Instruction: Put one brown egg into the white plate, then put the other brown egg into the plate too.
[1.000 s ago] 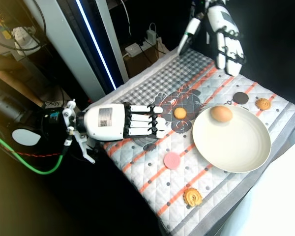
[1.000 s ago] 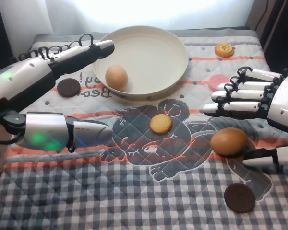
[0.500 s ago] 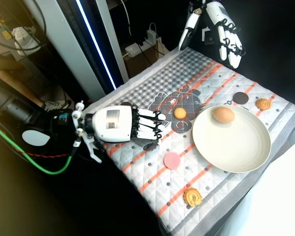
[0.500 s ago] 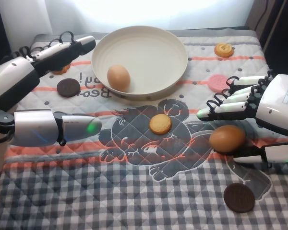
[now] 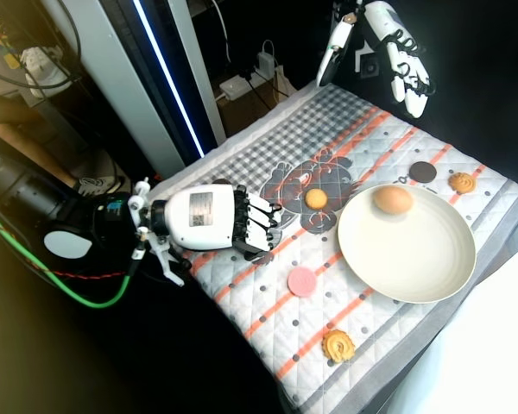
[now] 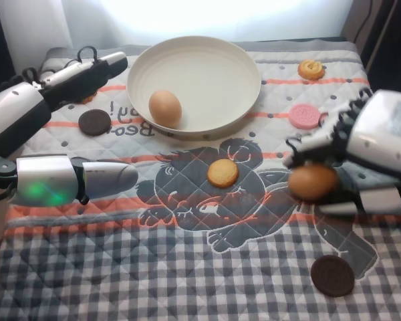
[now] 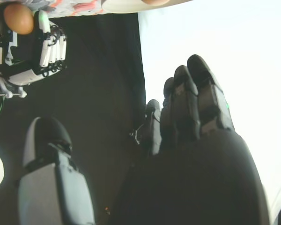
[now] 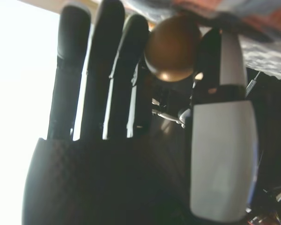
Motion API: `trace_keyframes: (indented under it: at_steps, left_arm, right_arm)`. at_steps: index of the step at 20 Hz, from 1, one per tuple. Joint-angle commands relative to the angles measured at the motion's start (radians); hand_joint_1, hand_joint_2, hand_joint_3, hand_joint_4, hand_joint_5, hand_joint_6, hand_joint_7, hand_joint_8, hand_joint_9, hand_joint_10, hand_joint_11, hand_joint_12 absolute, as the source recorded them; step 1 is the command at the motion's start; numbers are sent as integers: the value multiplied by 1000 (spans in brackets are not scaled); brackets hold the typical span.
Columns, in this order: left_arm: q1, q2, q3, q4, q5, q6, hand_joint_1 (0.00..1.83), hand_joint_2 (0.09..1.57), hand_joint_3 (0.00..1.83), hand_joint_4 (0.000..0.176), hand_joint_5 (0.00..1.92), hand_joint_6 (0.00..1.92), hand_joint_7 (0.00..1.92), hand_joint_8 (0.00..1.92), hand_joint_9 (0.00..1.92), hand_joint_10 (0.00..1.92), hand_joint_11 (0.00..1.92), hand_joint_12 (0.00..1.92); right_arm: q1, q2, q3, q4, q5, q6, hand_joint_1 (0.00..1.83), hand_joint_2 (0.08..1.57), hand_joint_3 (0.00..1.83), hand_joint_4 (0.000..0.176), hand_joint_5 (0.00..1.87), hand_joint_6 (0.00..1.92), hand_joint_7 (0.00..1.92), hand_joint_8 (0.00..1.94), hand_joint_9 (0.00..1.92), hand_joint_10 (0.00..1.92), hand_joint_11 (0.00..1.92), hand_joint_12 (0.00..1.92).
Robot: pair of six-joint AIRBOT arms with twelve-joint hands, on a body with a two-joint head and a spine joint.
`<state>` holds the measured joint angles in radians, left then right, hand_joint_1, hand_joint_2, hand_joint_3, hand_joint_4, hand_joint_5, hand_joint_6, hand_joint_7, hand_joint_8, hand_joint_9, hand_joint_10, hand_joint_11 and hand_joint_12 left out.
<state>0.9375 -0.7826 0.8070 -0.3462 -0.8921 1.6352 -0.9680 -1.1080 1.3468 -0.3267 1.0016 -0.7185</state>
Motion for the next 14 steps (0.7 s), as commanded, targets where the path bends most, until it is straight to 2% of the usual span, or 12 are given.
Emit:
trace_keyframes:
  at_steps: [1, 2, 3, 5, 6, 8, 9, 10, 11, 12, 13, 14]
  left_arm:
    - [-7, 3, -1, 10, -126, -10, 644, 883, 1, 176, 123, 8, 181, 0, 225, 1, 0, 621]
    - [-4, 8, -1, 9, -128, -20, 629, 882, 0, 176, 113, 2, 196, 7, 233, 4, 0, 621]
    - [-4, 10, -1, 10, -129, -27, 629, 882, 0, 176, 113, 2, 196, 7, 233, 4, 0, 621]
    - [-3, 14, -1, 17, -136, -35, 631, 889, 1, 176, 146, 4, 204, 4, 252, 3, 0, 632]
    - [-4, 14, 0, 21, -136, -35, 631, 896, 2, 176, 152, 2, 181, 2, 225, 0, 0, 587]
    - [-8, 14, 2, 28, -135, -35, 619, 894, 1, 176, 146, 0, 167, 1, 205, 0, 0, 575]
    - [-10, 14, 4, 33, -133, -35, 623, 886, 0, 176, 145, 0, 176, 2, 217, 3, 0, 611]
    - [-14, 11, 7, 35, -129, -35, 626, 885, 0, 176, 147, 0, 184, 2, 222, 3, 0, 648]
    - [-18, 7, 11, 36, -124, -35, 628, 884, 0, 176, 151, 1, 192, 2, 228, 3, 0, 675]
    - [-22, 2, 15, 38, -119, -35, 619, 882, 0, 176, 147, 0, 203, 3, 237, 4, 0, 718]
    - [-26, -3, 19, 41, -115, -35, 627, 883, 0, 176, 144, 0, 210, 4, 243, 5, 0, 729]
    - [-27, -4, 20, 44, -115, -35, 637, 880, 0, 175, 144, 0, 215, 3, 246, 4, 0, 749]
  right_arm:
    - [44, -10, 19, 49, 105, -5, 1265, 1056, 0, 0, 1116, 625, 1131, 862, 1027, 1102, 983, 1361]
    - [109, -39, 62, 48, 103, -5, 1359, 1066, 2, 0, 1061, 784, 1111, 784, 968, 1037, 798, 987]
    - [145, -61, 90, 48, 98, -5, 1359, 1066, 2, 0, 1061, 784, 1111, 784, 968, 1037, 798, 987]
    - [252, -128, 170, 43, 56, -5, 1270, 1056, 0, 0, 1095, 656, 1148, 859, 1029, 808, 844, 1235]
    - [290, -156, 201, 34, 25, -5, 1367, 1048, 0, 0, 1056, 691, 1170, 680, 1081, 1001, 895, 1168]
    - [346, -210, 257, 13, -41, -5, 1267, 1035, 0, 0, 1095, 735, 1249, 593, 1117, 783, 927, 1267]
    - [370, -247, 291, -11, -94, -5, 1261, 1030, 0, 11, 1103, 793, 1281, 464, 1128, 791, 931, 1386]
    - [387, -284, 321, -33, -140, -5, 1267, 1020, 0, 0, 1161, 624, 1264, 584, 1105, 1094, 989, 1584]
    - [393, -310, 347, -45, -169, -5, 1259, 1026, 0, 17, 1146, 668, 1242, 601, 1042, 1342, 979, 1701]
    - [395, -324, 359, -51, -184, -5, 1255, 1060, 3, 0, 1052, 731, 1162, 816, 958, 1186, 821, 1656]
    - [395, -330, 363, -61, -193, -5, 1014, 992, 0, 0, 811, 272, 908, 527, 786, 918, 612, 1465]
    - [397, -329, 363, -74, -193, -5, 787, 930, 0, 36, 509, 61, 634, 191, 579, 499, 367, 1239]
